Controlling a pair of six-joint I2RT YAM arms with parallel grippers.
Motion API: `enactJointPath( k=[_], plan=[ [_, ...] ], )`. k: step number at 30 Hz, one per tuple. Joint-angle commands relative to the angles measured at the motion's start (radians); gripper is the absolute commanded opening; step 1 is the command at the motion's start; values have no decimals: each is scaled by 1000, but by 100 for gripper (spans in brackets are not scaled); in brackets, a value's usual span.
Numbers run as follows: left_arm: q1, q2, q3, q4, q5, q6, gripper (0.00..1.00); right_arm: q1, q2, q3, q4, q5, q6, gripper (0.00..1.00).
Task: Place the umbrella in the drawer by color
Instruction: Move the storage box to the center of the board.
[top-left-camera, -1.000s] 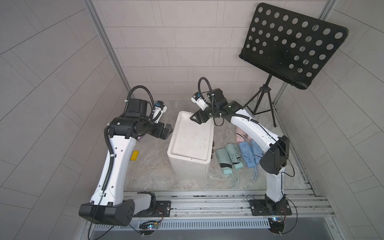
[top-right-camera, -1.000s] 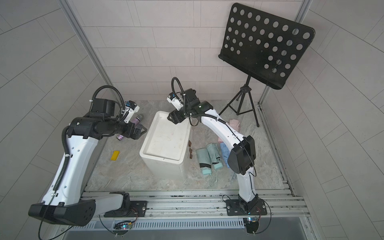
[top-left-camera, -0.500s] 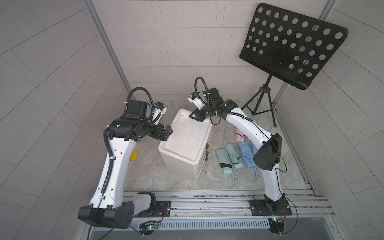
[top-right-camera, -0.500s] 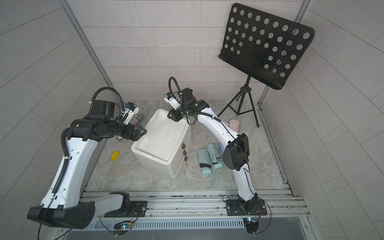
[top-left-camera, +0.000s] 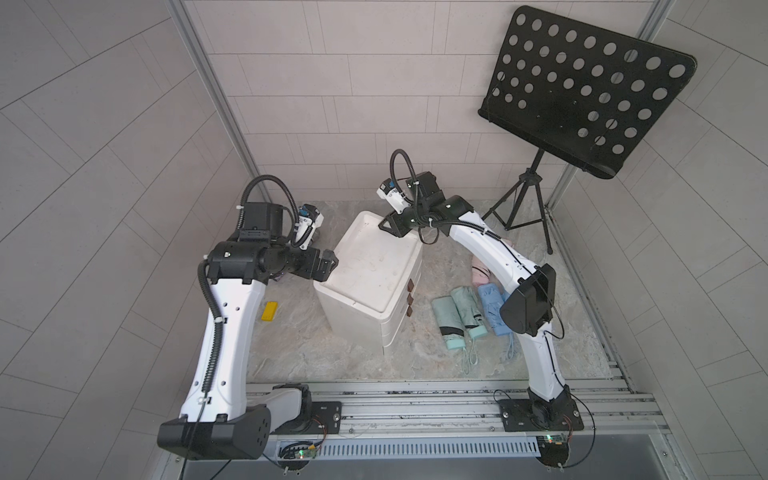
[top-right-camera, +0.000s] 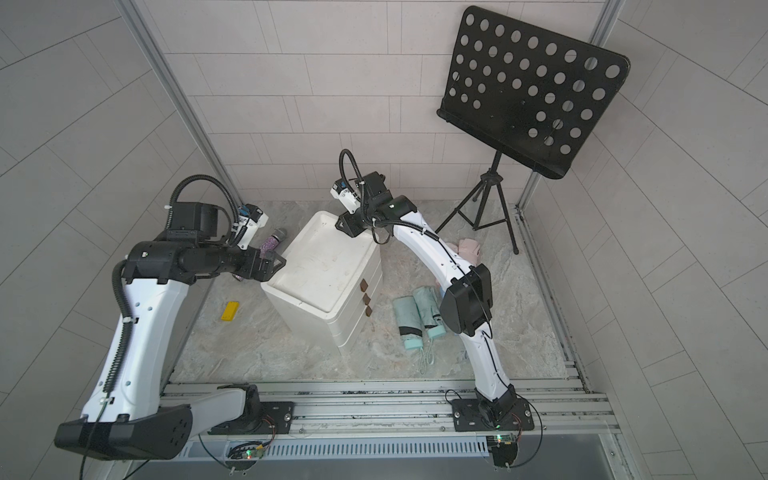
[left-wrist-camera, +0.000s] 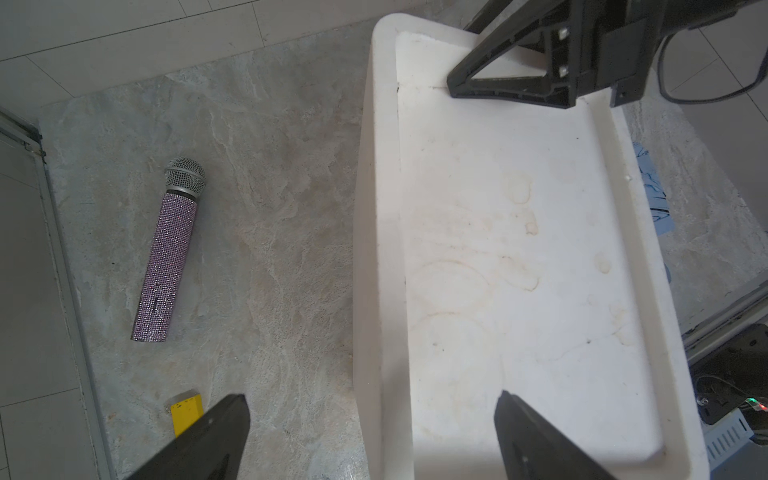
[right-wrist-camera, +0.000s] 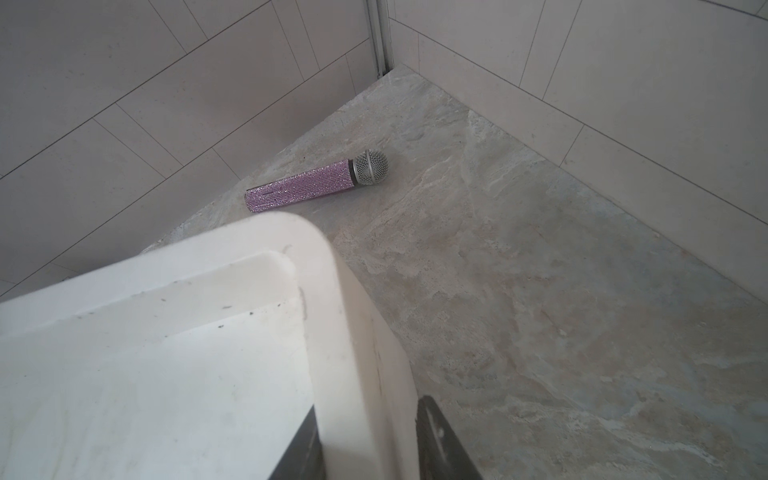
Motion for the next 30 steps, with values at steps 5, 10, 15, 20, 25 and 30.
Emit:
enactJointPath(
  k=[5, 10, 15, 20, 25, 30],
  plan=[
    [25, -25, -9, -43, 39, 34, 100, -82, 82, 92, 32, 63, 24, 36],
    [31, -12, -18, -27, 48, 32, 100, -126, 140, 157, 55, 63, 35, 37],
    [41, 25, -17, -8, 56, 31, 100, -166, 196, 225, 64, 60, 45, 39],
    [52, 63, -1, 19, 62, 27, 100, -176, 196, 233, 71, 62, 49, 51],
    [61, 135, 85, 34, 59, 21, 100, -176, 151, 233, 64, 71, 70, 82],
    [63, 216, 185, 61, 53, 22, 100, -168, 72, 225, 29, 117, 74, 100]
  ],
)
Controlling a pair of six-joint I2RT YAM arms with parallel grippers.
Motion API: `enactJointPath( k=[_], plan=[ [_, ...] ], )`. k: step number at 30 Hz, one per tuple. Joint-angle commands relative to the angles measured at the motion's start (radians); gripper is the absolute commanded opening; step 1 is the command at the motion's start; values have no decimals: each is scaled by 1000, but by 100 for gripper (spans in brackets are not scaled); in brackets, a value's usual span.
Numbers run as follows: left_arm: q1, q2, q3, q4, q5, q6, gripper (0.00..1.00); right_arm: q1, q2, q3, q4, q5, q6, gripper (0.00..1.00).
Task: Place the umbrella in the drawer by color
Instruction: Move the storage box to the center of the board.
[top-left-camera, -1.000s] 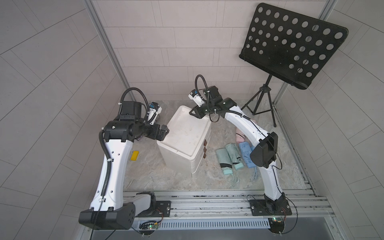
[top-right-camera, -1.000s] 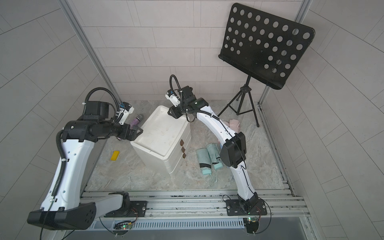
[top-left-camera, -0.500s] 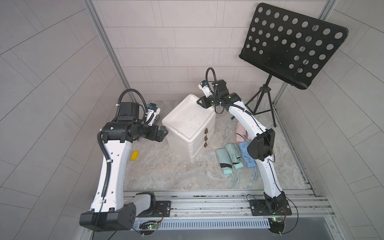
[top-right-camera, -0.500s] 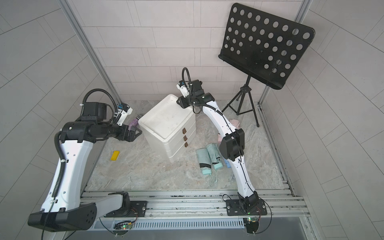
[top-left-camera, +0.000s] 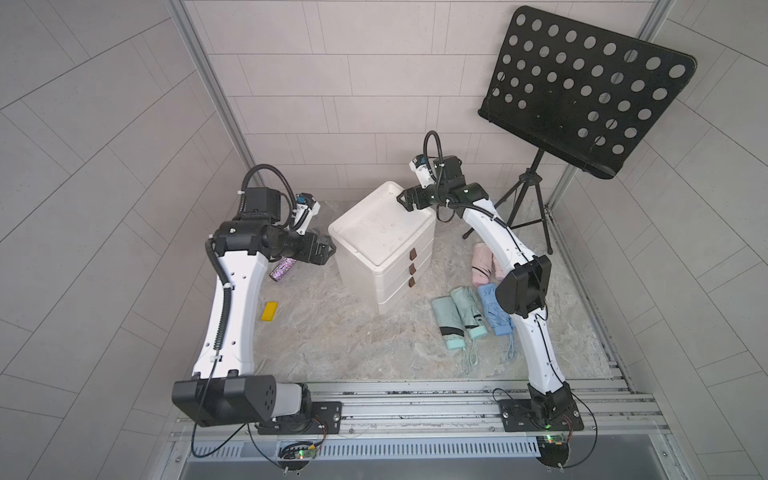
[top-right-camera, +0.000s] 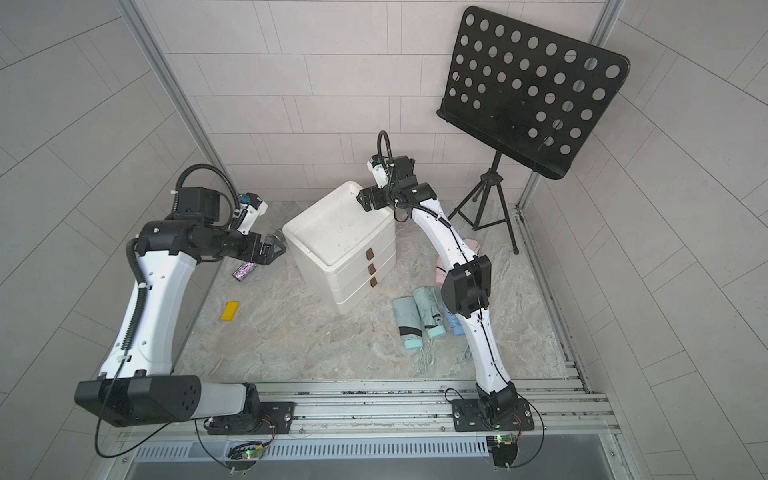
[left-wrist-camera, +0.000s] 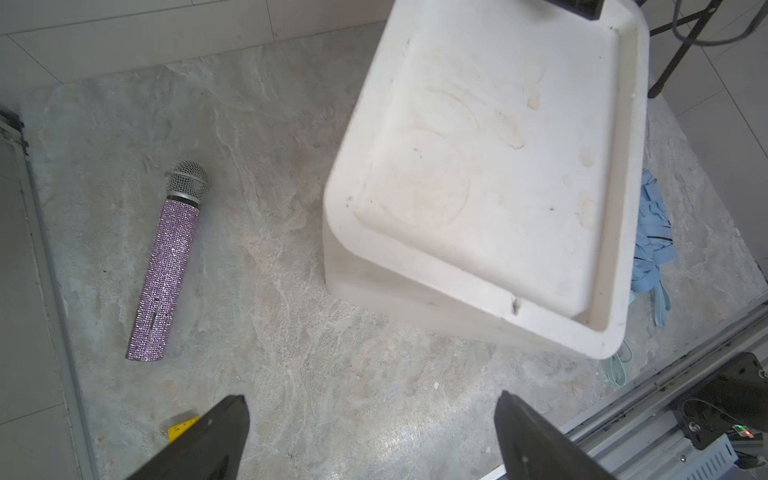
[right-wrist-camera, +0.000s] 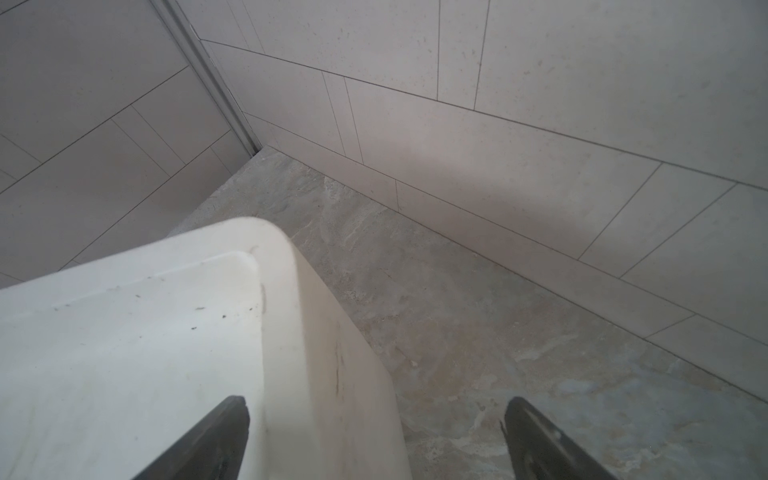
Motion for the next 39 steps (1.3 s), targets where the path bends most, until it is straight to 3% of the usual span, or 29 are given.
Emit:
enactJointPath(
  k=[1, 6, 11, 18, 22, 31, 39],
  plan=[
    [5, 48, 90, 29, 9, 19, 100, 12, -122, -13, -34, 53, -5, 100],
    [5, 174, 231, 32, 62, 30, 100, 28, -280, -152, -5, 146, 6, 100],
    [-19, 291, 373, 7, 119, 74, 100, 32, -494, -439, 105, 211, 86, 100],
    [-126, 406, 475, -21, 37, 140, 100, 38, -747, -911, 304, 109, 294, 100],
    [-141, 464, 515, -23, 9, 131, 100, 58, -828, -1115, 426, 88, 406, 100],
    [-147, 486, 499, -29, 50, 102, 100, 88, -731, -1151, 543, -43, 538, 99],
    [-147, 402, 336, 9, 69, 97, 97, 89, -627, -1054, 544, -105, 552, 98]
  ],
)
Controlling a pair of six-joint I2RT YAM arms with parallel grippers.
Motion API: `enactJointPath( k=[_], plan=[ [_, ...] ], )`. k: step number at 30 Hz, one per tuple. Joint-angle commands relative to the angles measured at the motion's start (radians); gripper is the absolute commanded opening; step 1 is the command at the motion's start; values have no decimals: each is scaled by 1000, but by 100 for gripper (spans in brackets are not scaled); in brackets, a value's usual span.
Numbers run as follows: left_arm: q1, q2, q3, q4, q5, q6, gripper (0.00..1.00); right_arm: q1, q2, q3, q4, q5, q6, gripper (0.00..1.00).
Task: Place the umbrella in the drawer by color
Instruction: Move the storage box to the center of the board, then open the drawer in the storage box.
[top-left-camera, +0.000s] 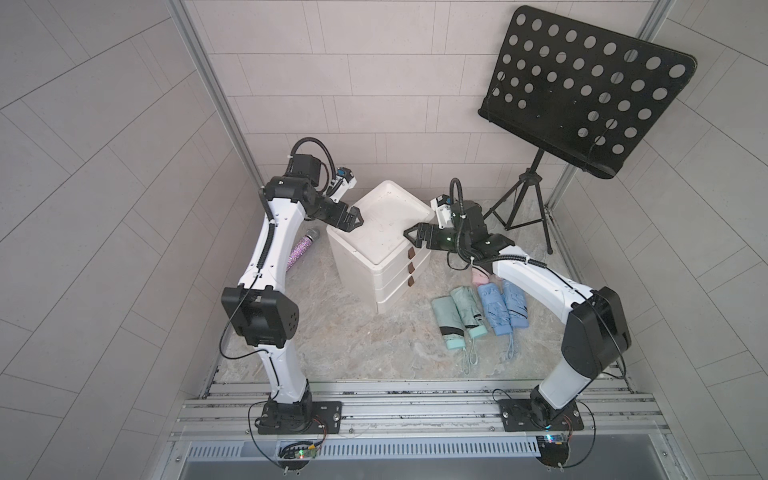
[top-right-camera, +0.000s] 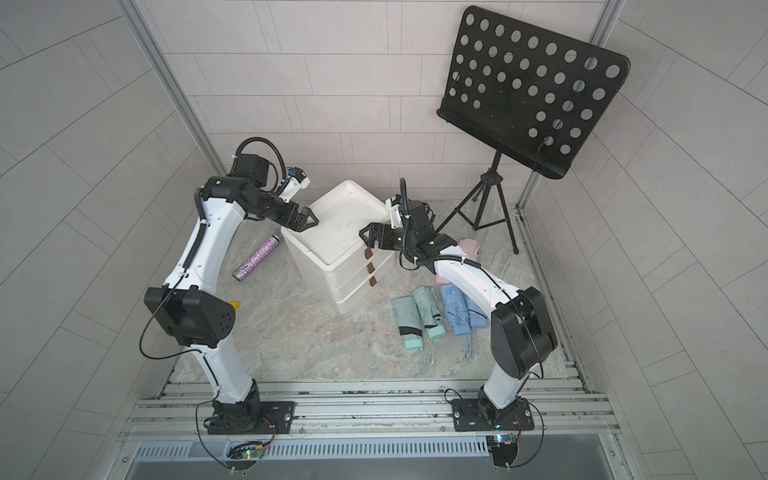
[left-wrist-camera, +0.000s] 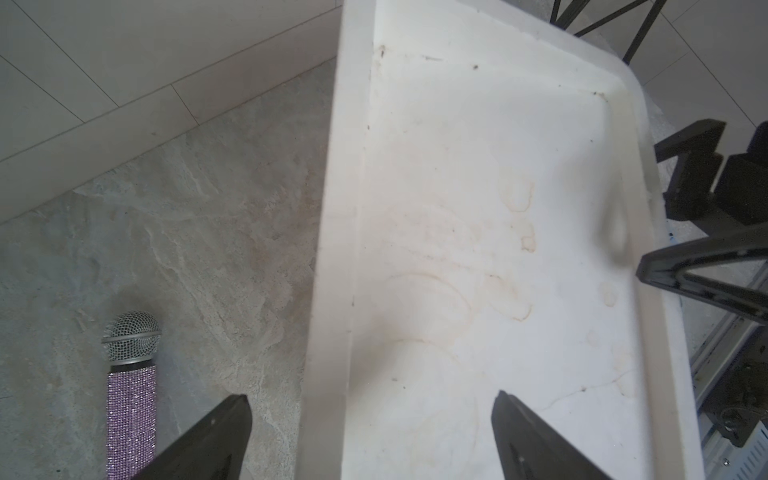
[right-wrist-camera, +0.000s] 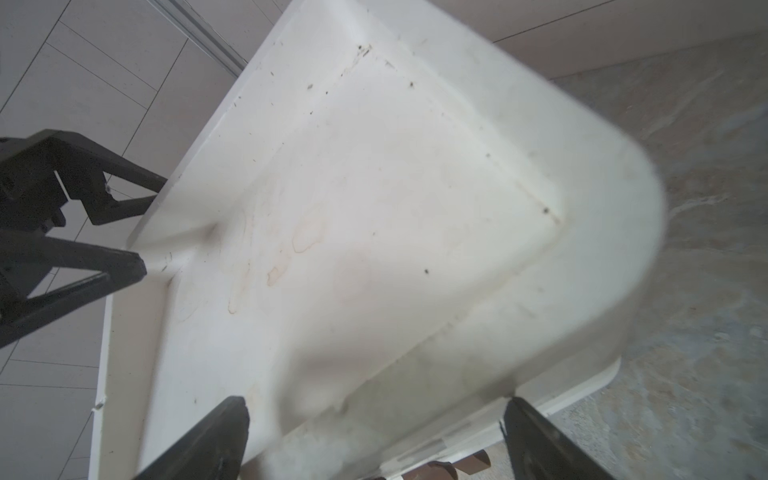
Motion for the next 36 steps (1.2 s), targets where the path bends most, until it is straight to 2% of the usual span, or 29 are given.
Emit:
enactJointPath(
  k=[1, 8, 12, 17, 21, 28, 36],
  plan=[
    [-1, -69, -68, 5, 23, 5, 97, 3, 36, 65, 30, -46, 17, 98],
    [5, -162, -201, 60, -2, -10, 97, 1, 93, 158, -20, -82, 1, 98],
    [44, -148, -161, 75, -5, -76, 98, -7, 27, 93, 3, -100, 11, 98],
    [70, -102, -62, 58, 9, -119, 98, -20, -133, -142, 200, -125, 96, 98],
    [69, -72, -27, 52, 20, -134, 97, -21, -181, -247, 275, -181, 140, 98],
    [38, -50, -22, 49, -3, -127, 92, -20, -130, -349, 552, -284, 283, 92],
    [9, -55, -27, 49, -31, -116, 80, -21, -28, -428, 821, -302, 429, 89]
  ],
)
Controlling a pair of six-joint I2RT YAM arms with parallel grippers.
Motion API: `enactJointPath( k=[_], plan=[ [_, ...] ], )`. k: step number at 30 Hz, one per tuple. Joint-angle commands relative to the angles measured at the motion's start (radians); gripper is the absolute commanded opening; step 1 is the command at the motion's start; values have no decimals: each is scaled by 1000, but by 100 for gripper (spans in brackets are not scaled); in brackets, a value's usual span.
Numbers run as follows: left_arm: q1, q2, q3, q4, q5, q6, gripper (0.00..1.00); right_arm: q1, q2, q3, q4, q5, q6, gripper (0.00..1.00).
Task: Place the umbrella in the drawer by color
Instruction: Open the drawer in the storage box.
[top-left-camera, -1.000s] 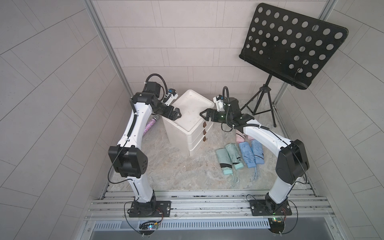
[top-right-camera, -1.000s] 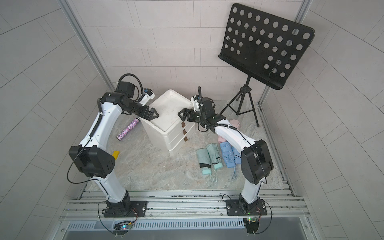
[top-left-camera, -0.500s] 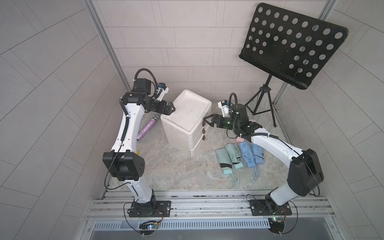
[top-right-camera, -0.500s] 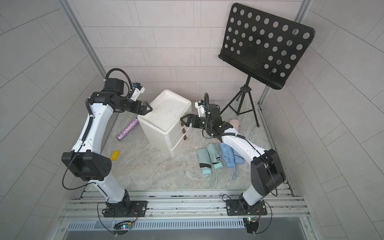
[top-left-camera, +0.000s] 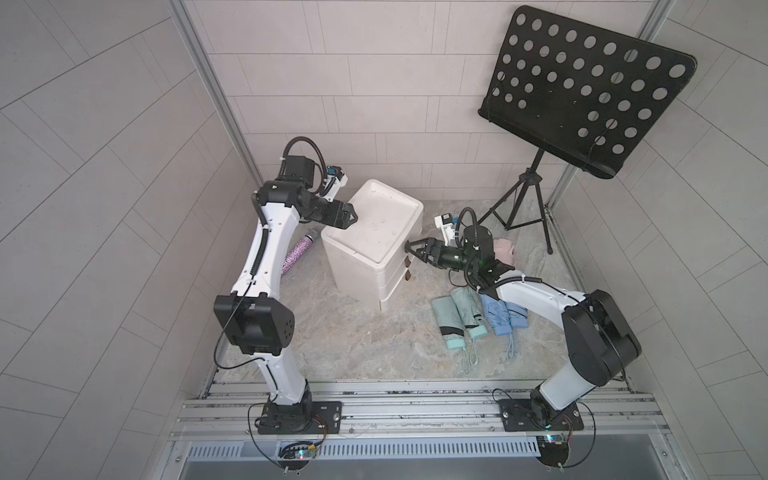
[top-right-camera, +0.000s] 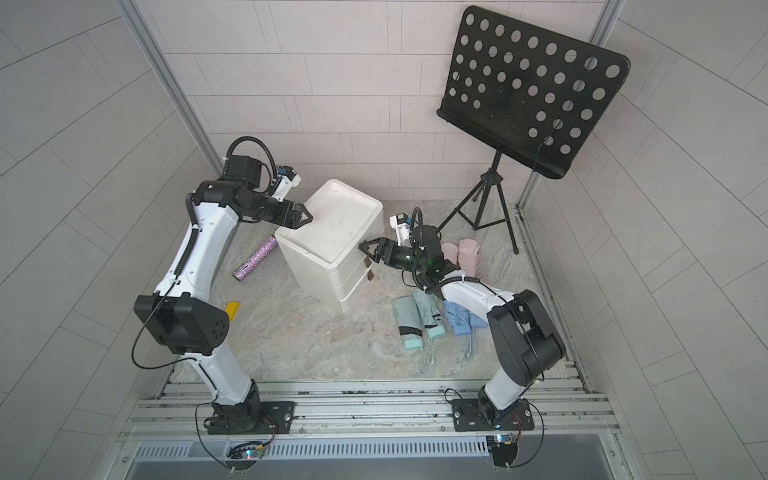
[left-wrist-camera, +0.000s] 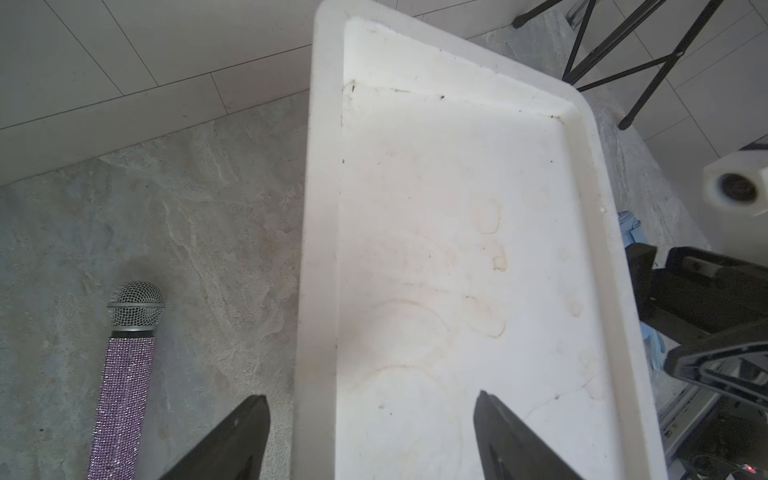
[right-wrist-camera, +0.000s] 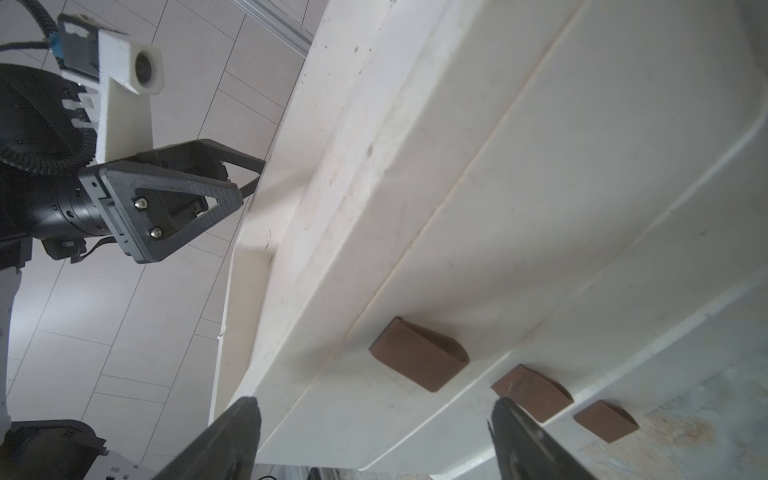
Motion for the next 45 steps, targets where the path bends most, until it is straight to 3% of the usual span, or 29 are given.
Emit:
enactJointPath(
  k=[1, 10, 16, 28, 38, 45],
  plan=[
    [-8, -3, 16, -12, -16, 15, 80, 1, 45, -13, 211, -28, 113, 89],
    [-10, -10, -15, -5, -25, 25, 73, 0, 167, -13, 467, -49, 263, 83],
    [-10, -13, -25, 0, -28, 26, 72, -1, 195, -16, 558, -57, 316, 69],
    [-10, -13, -42, 9, -34, 24, 70, -9, 178, -39, 560, -64, 309, 42],
    [-10, -11, -56, 24, -59, 24, 65, -10, 151, -36, 517, -78, 279, 9],
    [-10, -2, -44, 29, -84, 31, 56, -16, 83, -59, 428, -90, 219, 0]
  ],
)
